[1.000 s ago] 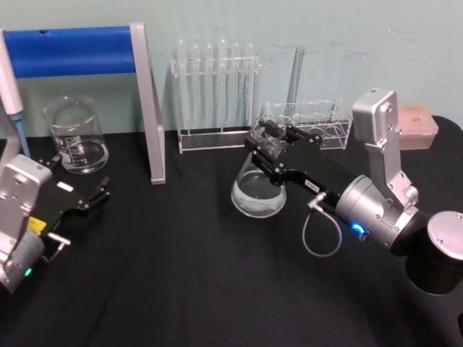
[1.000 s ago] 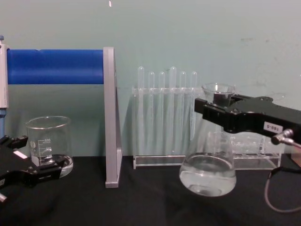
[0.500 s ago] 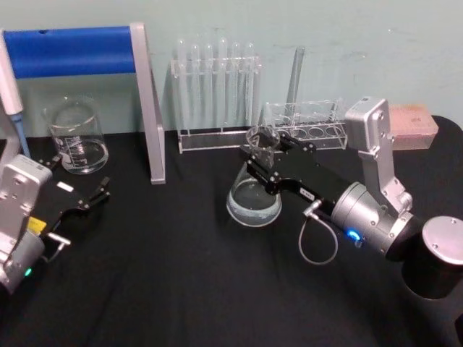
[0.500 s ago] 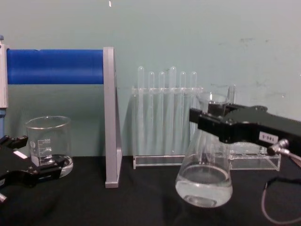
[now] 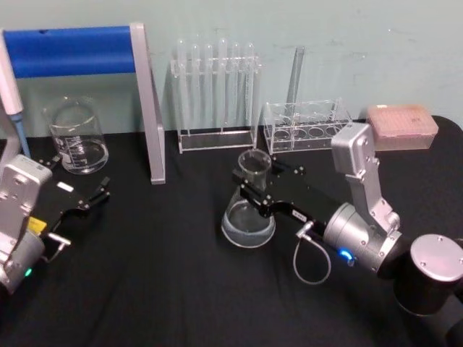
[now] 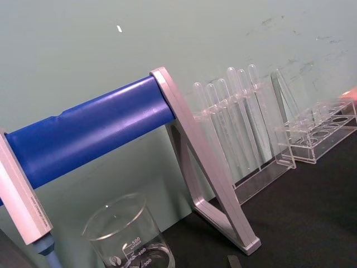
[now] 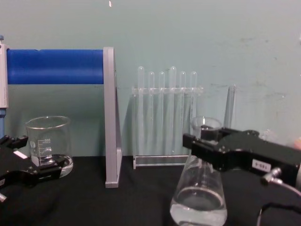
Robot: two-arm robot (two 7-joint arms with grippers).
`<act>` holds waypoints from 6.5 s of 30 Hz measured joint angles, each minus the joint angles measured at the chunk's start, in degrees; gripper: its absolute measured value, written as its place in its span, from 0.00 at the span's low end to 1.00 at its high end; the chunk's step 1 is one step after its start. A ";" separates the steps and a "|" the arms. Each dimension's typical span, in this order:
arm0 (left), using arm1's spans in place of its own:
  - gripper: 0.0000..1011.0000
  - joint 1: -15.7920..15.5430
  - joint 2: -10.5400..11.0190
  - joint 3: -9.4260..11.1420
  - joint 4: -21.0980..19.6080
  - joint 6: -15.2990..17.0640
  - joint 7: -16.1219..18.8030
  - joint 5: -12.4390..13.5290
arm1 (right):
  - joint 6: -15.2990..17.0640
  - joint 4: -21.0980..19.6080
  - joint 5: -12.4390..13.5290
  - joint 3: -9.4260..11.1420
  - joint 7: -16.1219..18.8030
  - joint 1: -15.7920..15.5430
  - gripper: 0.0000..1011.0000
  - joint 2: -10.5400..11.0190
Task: Grasp the erlenmeyer flask with one hand, shake it three times, then place it back.
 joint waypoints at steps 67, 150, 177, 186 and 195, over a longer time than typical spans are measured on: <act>0.99 0.00 0.00 0.00 0.00 0.00 0.00 0.00 | 0.17 2.92 -1.48 -0.96 -0.30 -0.68 0.97 -0.77; 0.99 0.00 0.00 0.00 0.00 0.00 0.00 0.00 | -6.44 10.56 -18.21 6.13 -23.01 0.82 0.99 -2.35; 0.99 0.00 0.00 0.00 0.00 0.00 0.00 0.00 | -6.43 10.51 -18.13 6.13 -23.01 0.82 0.99 -2.34; 0.99 0.00 0.00 0.00 0.00 0.00 0.00 0.00 | -6.43 10.52 -18.13 6.13 -23.01 0.82 0.99 -2.34; 0.99 0.00 0.00 0.00 0.00 0.00 0.00 0.00 | -6.43 10.52 -18.13 6.13 -23.01 0.82 0.99 -2.34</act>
